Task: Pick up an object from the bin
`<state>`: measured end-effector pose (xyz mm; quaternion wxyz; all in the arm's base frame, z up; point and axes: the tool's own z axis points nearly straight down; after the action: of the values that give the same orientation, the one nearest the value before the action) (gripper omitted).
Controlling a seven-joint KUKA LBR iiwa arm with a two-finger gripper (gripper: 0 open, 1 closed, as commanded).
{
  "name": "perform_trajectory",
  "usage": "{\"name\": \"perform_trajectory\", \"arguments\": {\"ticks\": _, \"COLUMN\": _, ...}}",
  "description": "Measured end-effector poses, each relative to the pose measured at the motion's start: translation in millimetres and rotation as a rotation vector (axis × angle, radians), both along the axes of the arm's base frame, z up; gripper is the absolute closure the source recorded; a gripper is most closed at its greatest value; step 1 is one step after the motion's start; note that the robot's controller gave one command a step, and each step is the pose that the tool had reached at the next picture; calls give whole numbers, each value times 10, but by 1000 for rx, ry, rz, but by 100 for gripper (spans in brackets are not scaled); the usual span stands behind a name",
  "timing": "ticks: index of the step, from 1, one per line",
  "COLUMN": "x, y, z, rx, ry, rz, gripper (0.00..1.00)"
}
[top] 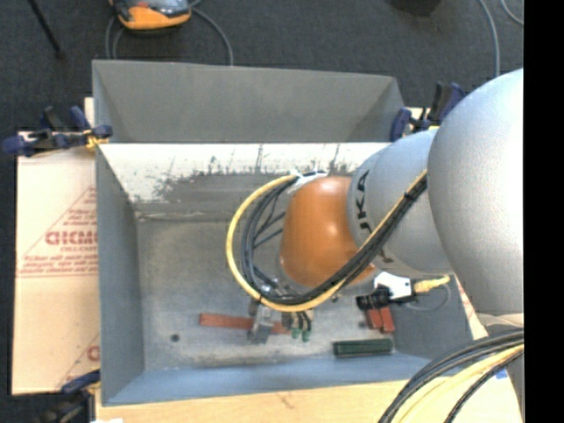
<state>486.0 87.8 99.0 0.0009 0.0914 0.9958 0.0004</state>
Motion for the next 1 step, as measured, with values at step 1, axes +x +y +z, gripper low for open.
{"name": "perform_trajectory", "arguments": {"ticks": 1, "x": 4, "y": -1, "z": 47, "rx": 0, "ry": -2, "rz": 0, "gripper": 100}}
